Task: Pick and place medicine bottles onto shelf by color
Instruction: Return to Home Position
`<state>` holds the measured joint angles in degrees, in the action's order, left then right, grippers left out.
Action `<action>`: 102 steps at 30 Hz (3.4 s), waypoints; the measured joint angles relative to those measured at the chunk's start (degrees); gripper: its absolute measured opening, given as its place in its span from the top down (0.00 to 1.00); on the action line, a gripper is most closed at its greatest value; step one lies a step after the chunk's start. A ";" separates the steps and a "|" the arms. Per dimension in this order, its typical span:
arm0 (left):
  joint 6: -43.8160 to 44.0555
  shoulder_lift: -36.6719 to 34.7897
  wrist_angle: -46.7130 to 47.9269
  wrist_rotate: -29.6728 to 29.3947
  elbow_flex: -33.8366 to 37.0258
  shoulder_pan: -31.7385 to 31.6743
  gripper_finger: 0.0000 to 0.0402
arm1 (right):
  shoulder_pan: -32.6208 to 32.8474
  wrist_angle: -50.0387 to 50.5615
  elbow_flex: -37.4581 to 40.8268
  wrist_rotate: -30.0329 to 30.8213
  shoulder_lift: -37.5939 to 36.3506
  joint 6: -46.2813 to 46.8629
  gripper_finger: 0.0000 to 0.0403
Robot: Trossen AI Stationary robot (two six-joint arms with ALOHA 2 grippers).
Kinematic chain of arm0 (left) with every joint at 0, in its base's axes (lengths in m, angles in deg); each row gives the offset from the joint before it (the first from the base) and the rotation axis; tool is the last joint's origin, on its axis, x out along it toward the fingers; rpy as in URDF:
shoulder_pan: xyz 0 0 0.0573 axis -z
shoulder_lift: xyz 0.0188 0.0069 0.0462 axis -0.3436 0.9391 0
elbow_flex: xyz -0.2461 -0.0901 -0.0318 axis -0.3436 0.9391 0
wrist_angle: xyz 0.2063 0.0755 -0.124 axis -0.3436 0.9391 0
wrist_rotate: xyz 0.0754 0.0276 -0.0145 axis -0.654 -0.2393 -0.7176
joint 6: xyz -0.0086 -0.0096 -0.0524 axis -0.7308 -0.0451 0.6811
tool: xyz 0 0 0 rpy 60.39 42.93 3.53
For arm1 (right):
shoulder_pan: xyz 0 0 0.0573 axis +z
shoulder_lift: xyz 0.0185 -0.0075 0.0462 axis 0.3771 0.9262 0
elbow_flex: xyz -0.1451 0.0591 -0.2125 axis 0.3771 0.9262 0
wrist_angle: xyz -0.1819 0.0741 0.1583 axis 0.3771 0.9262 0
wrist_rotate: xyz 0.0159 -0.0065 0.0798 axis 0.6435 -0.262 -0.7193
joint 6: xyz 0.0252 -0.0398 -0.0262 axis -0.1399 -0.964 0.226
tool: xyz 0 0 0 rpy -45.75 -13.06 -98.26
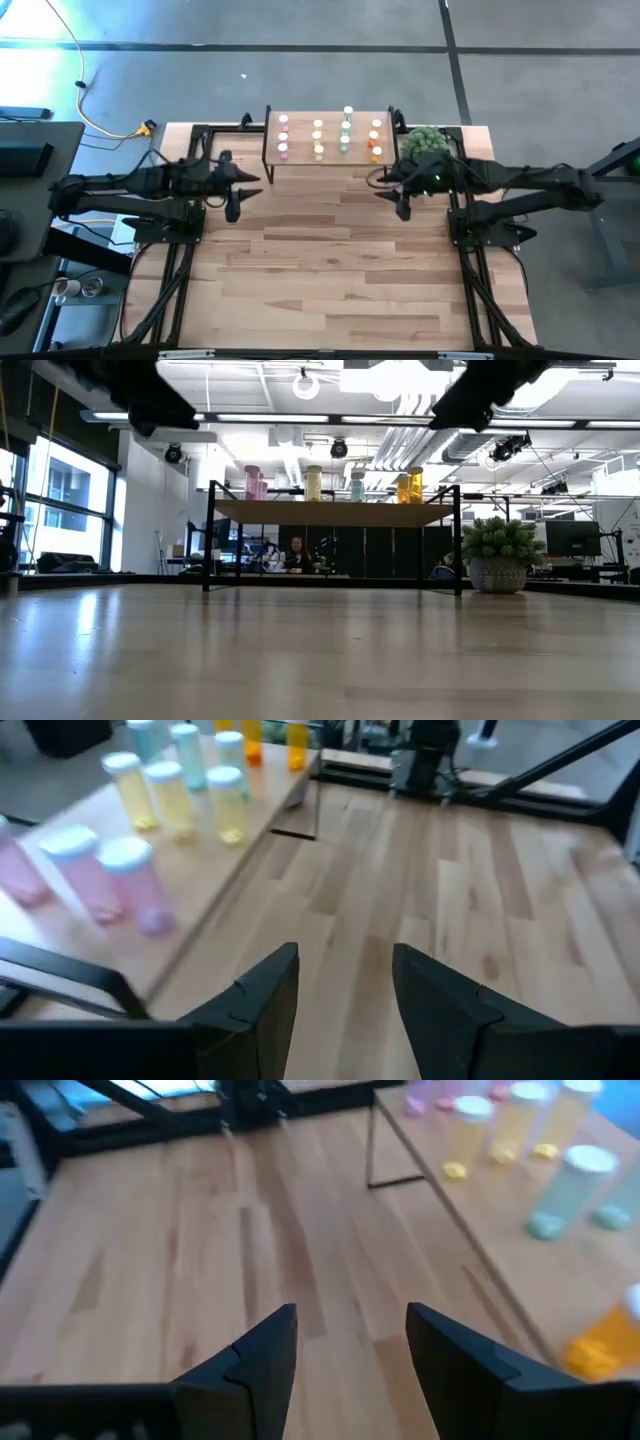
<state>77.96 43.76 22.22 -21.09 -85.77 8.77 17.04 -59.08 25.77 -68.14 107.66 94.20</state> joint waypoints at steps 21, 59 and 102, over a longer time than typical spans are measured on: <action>2.05 -14.62 -31.37 -0.13 30.85 6.14 0.62 | 3.64 -34.90 30.93 0.27 -10.84 4.51 0.55; -4.86 -23.37 -30.66 -4.41 31.10 6.12 0.62 | 3.66 -39.02 47.43 -1.29 -36.94 4.21 0.55; -4.80 -23.37 -30.66 -4.63 31.10 6.14 0.62 | 3.65 -36.54 47.43 -1.37 -36.90 4.00 0.55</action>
<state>73.15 20.39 -8.43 -25.72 -54.67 14.91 20.69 -95.62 73.20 -69.51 70.76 98.20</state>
